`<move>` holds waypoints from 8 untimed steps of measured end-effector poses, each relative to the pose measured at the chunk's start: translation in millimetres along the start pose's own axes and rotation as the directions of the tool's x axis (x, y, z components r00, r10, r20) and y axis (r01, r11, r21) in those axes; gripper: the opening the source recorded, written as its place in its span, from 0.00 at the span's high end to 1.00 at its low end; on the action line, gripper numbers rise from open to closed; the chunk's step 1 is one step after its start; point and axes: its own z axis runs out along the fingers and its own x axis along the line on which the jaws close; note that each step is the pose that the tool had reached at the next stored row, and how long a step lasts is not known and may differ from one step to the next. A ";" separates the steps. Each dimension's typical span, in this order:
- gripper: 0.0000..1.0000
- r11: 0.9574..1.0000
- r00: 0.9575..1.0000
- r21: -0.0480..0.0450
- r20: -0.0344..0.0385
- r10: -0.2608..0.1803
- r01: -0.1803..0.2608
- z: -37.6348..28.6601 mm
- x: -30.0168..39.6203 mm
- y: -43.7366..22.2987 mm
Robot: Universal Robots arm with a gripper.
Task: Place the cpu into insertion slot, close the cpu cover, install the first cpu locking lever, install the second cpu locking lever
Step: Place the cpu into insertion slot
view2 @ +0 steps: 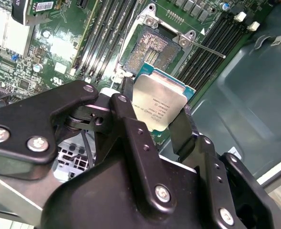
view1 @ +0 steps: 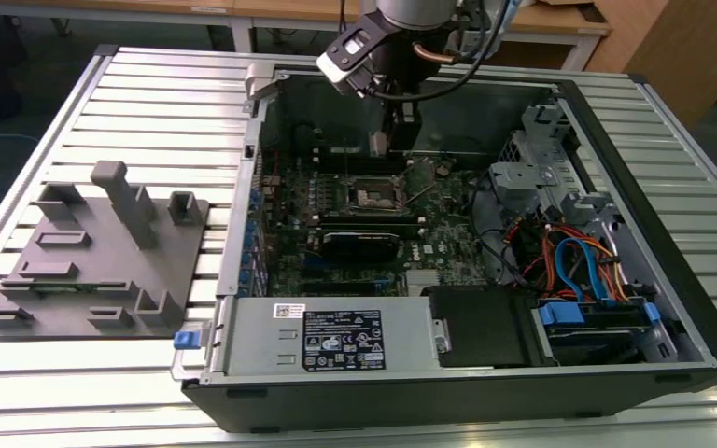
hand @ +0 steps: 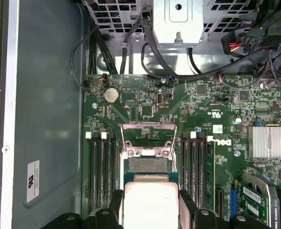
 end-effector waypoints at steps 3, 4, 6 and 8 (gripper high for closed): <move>0.46 1.000 1.000 0.000 0.000 0.000 0.000 1.3 0.0 0.0; 0.46 1.000 1.000 0.000 0.000 0.000 0.000 1.9 -0.1 0.0; 0.46 1.000 1.000 0.000 0.000 0.000 0.000 3.2 -0.1 -0.1; 0.46 1.000 1.000 0.000 0.000 0.000 0.000 4.6 -0.2 -0.1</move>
